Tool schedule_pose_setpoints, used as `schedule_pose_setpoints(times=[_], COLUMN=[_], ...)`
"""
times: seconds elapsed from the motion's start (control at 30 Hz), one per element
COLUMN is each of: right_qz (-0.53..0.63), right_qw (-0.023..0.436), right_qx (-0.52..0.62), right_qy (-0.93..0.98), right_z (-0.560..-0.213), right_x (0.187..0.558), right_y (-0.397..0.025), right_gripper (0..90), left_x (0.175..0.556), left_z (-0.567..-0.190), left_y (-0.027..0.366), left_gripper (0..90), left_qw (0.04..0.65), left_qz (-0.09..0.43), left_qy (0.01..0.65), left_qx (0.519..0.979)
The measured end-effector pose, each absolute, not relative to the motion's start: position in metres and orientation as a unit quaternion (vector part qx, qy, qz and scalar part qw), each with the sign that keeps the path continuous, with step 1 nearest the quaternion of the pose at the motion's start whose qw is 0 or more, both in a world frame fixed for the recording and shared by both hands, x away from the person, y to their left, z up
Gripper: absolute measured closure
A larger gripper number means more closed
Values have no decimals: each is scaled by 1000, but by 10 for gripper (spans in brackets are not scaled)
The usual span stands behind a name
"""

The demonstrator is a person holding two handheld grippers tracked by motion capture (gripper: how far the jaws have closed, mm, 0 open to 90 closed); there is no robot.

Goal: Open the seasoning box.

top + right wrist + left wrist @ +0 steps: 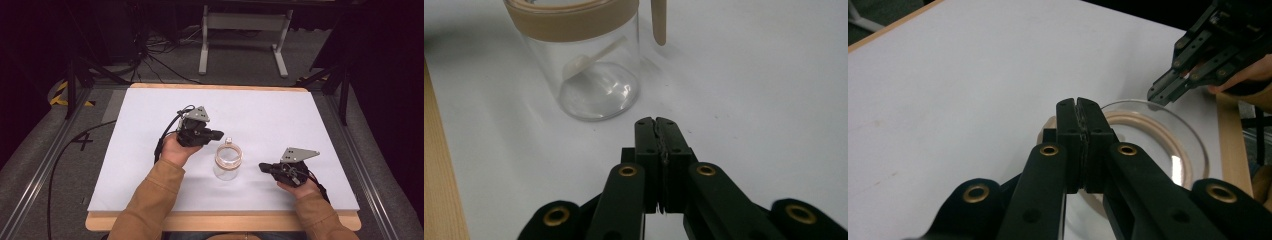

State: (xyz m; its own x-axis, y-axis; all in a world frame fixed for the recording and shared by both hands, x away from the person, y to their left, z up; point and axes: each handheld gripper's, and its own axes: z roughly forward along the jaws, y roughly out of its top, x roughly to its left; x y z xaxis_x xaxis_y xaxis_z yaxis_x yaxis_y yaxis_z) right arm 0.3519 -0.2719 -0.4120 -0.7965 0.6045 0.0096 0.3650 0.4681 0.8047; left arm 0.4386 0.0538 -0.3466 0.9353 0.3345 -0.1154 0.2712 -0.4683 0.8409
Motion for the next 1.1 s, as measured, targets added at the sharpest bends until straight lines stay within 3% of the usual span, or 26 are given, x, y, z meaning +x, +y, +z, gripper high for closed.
schedule_pose_setpoints(times=[0.3, 0.43, 1.1], right_qz=[425, 425, 425], right_qw=[132, 127, 124], right_qx=[287, 289, 282], right_qy=[848, 849, 851], right_z=[-417, -420, -420], right_x=[353, 354, 352], right_y=[-269, -266, -257], right_gripper=[886, 886, 886], left_x=[448, 455, 464], left_z=[-347, -352, -365], left_y=[45, 45, 34], left_gripper=[891, 894, 895], left_qw=[488, 507, 483], left_qz=[17, -21, -18], left_qy=[174, 181, 183], left_qx=[855, 842, 856])
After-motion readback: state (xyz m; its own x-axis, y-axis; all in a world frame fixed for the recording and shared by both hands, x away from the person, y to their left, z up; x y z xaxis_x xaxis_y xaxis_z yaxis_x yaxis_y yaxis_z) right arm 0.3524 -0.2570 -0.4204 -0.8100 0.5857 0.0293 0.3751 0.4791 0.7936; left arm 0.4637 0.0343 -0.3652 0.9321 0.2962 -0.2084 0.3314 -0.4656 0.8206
